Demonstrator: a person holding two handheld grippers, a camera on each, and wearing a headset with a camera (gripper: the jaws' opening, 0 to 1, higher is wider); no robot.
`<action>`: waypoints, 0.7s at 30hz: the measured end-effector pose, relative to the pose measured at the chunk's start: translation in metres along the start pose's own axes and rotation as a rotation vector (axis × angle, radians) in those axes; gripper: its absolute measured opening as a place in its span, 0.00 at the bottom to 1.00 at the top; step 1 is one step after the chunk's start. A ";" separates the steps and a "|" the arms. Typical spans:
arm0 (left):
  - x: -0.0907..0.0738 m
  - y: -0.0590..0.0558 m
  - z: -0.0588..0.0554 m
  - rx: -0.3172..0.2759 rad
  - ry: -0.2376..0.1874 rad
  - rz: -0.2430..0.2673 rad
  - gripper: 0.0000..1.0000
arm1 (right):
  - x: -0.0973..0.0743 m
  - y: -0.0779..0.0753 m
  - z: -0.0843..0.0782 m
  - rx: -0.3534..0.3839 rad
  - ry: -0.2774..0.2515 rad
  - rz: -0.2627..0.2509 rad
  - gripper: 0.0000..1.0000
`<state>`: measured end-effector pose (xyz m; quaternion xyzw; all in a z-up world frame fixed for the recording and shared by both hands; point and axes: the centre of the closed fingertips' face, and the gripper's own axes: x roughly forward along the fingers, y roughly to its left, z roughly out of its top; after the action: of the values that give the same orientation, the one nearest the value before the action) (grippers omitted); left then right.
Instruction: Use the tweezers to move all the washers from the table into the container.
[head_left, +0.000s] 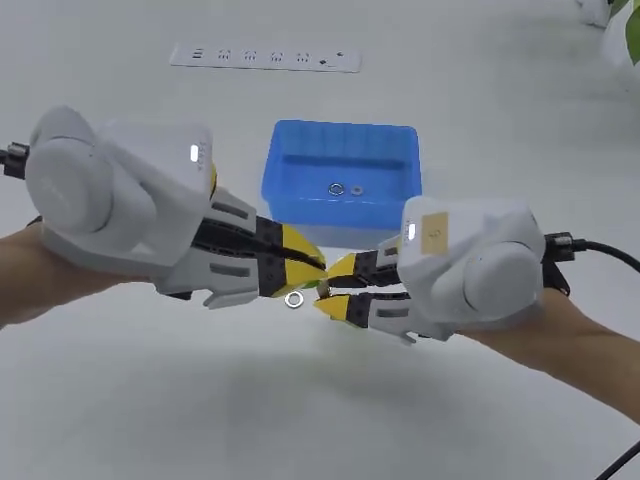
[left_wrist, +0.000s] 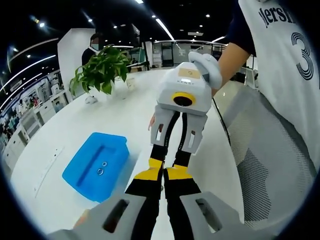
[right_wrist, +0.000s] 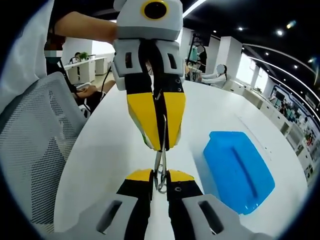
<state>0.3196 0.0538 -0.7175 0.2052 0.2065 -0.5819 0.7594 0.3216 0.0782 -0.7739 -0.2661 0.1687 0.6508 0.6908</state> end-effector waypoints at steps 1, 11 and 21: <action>0.000 0.000 0.000 -0.002 0.002 -0.001 0.06 | 0.000 0.000 0.000 0.001 0.001 0.000 0.11; 0.001 -0.001 0.000 -0.001 0.011 -0.012 0.06 | 0.002 0.001 -0.004 0.000 0.019 0.001 0.12; 0.003 -0.003 0.001 -0.005 0.014 -0.024 0.06 | -0.003 0.002 -0.004 0.002 0.018 0.029 0.14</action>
<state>0.3176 0.0504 -0.7181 0.2050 0.2154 -0.5889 0.7515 0.3201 0.0737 -0.7757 -0.2688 0.1795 0.6581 0.6800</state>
